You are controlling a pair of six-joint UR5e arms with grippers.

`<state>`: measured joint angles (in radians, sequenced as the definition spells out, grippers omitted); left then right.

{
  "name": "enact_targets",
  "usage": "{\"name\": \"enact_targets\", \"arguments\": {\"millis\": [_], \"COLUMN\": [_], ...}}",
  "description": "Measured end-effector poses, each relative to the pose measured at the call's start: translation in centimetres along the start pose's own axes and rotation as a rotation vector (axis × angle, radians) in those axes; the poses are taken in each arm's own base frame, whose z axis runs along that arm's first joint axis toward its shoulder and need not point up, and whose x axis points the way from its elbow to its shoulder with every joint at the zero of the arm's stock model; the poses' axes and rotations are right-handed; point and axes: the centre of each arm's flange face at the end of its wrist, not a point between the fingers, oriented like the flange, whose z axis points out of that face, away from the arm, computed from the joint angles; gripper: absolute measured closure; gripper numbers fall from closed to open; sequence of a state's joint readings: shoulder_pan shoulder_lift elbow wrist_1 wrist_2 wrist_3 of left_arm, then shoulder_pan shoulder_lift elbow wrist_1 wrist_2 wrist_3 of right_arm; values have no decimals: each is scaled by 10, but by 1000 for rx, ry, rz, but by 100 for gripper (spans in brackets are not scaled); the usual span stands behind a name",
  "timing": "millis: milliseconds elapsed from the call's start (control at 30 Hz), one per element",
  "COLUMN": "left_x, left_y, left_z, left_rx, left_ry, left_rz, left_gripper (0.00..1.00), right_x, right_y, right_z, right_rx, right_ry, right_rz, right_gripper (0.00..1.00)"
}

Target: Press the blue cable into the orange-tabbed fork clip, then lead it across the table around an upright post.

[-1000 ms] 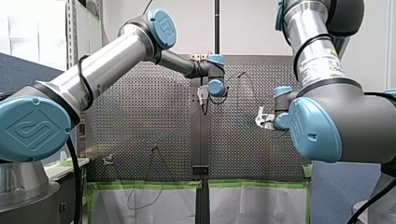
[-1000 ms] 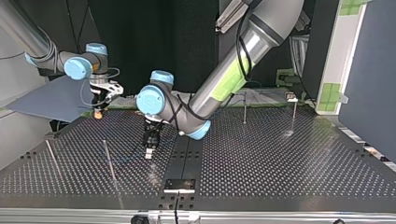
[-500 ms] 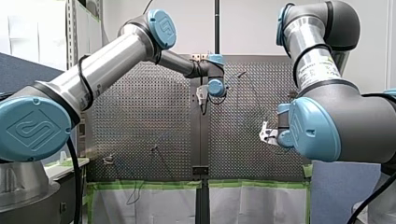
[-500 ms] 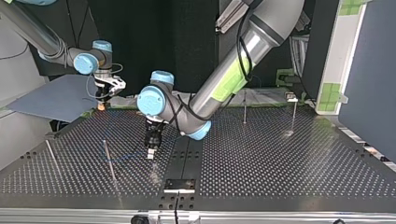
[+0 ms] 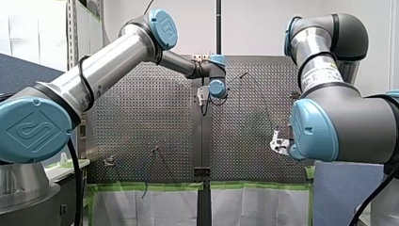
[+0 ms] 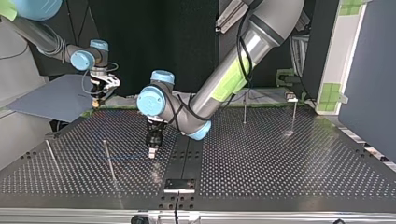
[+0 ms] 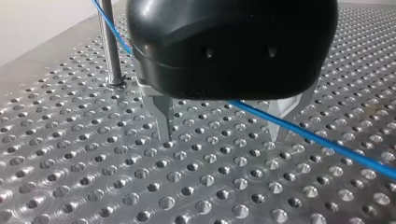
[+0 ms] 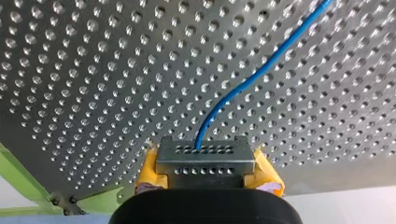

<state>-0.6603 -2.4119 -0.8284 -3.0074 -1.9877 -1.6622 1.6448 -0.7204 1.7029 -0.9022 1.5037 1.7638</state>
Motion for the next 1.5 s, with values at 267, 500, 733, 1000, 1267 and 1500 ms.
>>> {"name": "enact_targets", "arguments": {"millis": [267, 500, 733, 1000, 1267, 1500], "left_x": [0, 0, 0, 1, 4, 7], "left_y": [2, 2, 3, -1, -7, -6], "left_z": [0, 0, 0, -4, -12, -16], "left_rx": [-8, -10, -21, -29, -30, -35], "left_ry": [4, 4, 4, 8, 35, 67], "left_rz": [9, 9, 11, -6, -47, -85], "left_gripper": [0, 0, 0, 0, 0, 0], "right_x": [-18, -20, -21, -31, -34, -34], "right_y": [17, 26, 27, 34, 35, 43], "right_z": [8, 23, 33, 37, 38, 38], "right_rx": [-1, 17, 43, 51, 68, 57], "right_ry": [27, 72, 85, 71, 63, 64], "right_rz": [15, 23, 38, 64, 65, 72], "right_gripper": [100, 100, 100, 100, 100, 100]}}
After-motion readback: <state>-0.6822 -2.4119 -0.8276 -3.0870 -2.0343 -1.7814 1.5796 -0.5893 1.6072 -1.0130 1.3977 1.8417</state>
